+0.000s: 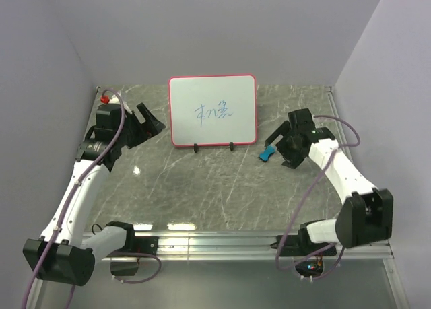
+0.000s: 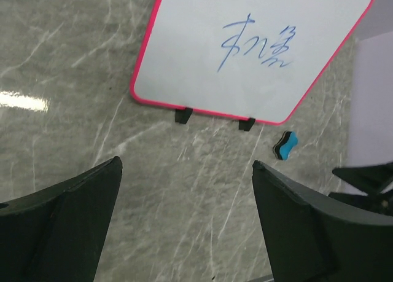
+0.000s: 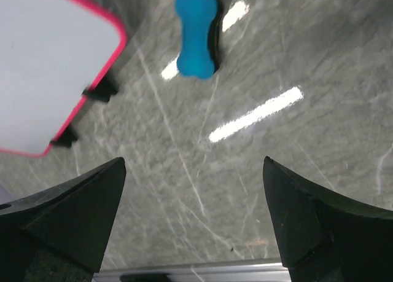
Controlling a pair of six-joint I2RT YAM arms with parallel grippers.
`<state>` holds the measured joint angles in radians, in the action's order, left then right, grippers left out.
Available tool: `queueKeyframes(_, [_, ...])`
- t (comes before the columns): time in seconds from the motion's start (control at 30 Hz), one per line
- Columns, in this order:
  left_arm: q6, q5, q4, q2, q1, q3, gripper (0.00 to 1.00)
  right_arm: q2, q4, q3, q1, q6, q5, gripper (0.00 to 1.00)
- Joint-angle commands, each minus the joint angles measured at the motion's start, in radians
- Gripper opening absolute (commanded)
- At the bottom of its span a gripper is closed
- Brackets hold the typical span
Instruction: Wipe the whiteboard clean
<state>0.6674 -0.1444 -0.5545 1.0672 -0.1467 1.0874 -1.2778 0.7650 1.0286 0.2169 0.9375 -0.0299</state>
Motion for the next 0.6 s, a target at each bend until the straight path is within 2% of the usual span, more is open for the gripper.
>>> queueKeyframes(0.0, [-0.040,-0.023,-0.031,-0.056,-0.004,0.012,0.93,-0.103,-0.060,0.076,-0.034,0.015,-0.019,0.99])
queueKeyframes(0.2, [-0.077,0.048,-0.062,-0.107,-0.033,0.006,0.94,-0.342,-0.029,0.228,-0.040,0.014,-0.013,0.98])
queueKeyframes(0.57, [-0.112,0.089,-0.065,-0.099,-0.051,0.042,0.94,-0.520,0.005,0.304,-0.042,0.004,0.013,0.97])
